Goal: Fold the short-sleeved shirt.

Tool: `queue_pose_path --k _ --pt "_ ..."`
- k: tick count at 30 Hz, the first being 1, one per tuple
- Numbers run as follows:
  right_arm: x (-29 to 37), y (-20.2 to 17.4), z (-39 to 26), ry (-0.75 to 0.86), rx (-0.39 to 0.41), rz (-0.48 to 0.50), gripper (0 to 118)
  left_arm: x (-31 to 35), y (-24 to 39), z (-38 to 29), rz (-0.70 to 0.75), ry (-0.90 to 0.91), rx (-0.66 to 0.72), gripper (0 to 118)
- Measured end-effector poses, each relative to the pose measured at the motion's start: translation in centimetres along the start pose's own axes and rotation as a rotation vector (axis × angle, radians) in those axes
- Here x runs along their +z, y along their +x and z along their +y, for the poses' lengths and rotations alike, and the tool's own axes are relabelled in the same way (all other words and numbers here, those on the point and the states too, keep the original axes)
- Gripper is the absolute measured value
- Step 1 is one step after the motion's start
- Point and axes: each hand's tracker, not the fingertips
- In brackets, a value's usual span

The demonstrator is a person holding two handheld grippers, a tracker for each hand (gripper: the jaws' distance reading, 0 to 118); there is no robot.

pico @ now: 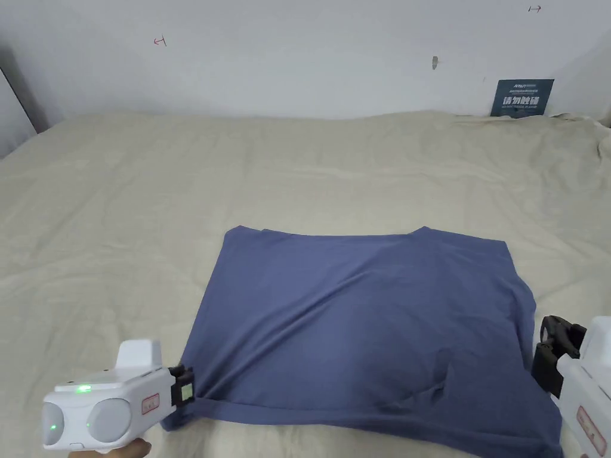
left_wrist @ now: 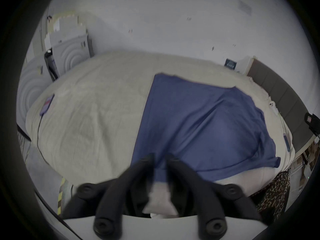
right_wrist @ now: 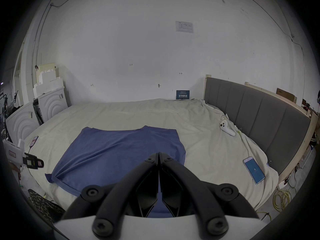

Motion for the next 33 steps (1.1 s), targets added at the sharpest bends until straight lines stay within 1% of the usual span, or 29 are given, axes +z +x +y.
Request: queue_pose_path --k 1,2,3,5,6,9,10,11,13,15,16,18,21,22,23,24,25,26,27,31,33 --pt "-0.1 0.1 -0.2 -0.006 -0.004 0.002 0 -0.7 -0.3 -0.4 0.011 -0.012 0.011 74" --pt "-0.2 0.1 -0.4 -0.013 -0.006 0.003 0 -1.3 -0.5 -0.8 0.025 -0.016 0.011 86" --pt "-0.3 0.1 -0.5 -0.021 -0.006 0.002 0 -1.9 -0.8 -1.1 0.044 -0.035 0.016 92" --pt "-0.4 0.0 -0.9 -0.034 -0.008 0.000 0 -3.1 -1.2 -1.6 0.085 -0.064 0.015 94" --pt "-0.4 0.0 -1.1 -0.042 -0.011 0.000 0 -3.6 -1.4 -1.9 0.104 -0.076 0.021 98" --pt "-0.2 -0.4 -1.3 -0.063 -0.014 -0.002 0 -5.1 -2.0 -2.2 0.132 -0.121 0.039 97" --pt "-0.2 -0.4 -1.5 -0.070 -0.014 -0.004 0 -5.3 -2.1 -2.2 0.128 -0.130 0.041 95" --pt "-0.2 -0.3 -1.8 -0.076 -0.018 -0.008 0 -5.5 -2.1 -2.3 0.120 -0.135 0.039 90" --pt "-0.3 0.1 -2.2 -0.091 -0.030 -0.016 0 -5.6 -1.9 -2.4 0.096 -0.137 0.032 58" --pt "-0.3 0.6 -2.8 -0.105 -0.040 -0.026 0 -5.7 -1.9 -2.5 0.038 -0.131 0.035 20" --pt "-0.5 1.2 -3.3 -0.114 -0.046 -0.030 0 -5.9 -1.9 -2.4 0.028 -0.144 0.035 9" --pt "-0.6 1.8 -3.9 -0.140 -0.056 -0.046 0 -5.9 -1.9 -2.3 0.043 -0.143 0.041 2" --pt "-0.9 2.9 -5.2 -0.193 -0.054 -0.084 1 -5.1 -2.1 -1.9 0.016 -0.129 0.038 1" --pt "-1.2 3.2 -5.8 -0.218 -0.057 -0.100 6 -4.8 -2.0 -1.9 0.009 -0.119 0.031 1" --pt "-1.7 3.7 -6.4 -0.260 -0.050 -0.111 18 -4.5 -2.0 -1.8 0.005 -0.109 0.018 1" --pt "-2.2 4.3 -7.1 -0.304 -0.048 -0.117 46 -4.3 -2.0 -1.6 0.004 -0.103 0.010 1" --pt "-2.8 4.7 -7.8 -0.334 -0.056 -0.111 71 -4.1 -2.0 -1.5 0.001 -0.097 0.005 1" --pt "-3.3 5.0 -8.6 -0.362 -0.061 -0.111 90 -3.8 -1.9 -1.3 0.000 -0.091 0.004 1" --pt "-3.7 5.2 -9.3 -0.369 -0.069 -0.107 100 -3.6 -1.9 -1.2 -0.002 -0.086 0.005 1" --pt "-4.9 5.0 -11.4 -0.462 -0.062 -0.102 100 -3.1 -2.0 -0.8 -0.009 -0.069 0.015 1" --pt "-5.4 4.7 -12.2 -0.497 -0.072 -0.084 100 -3.0 -2.1 -0.7 -0.011 -0.068 0.020 1"
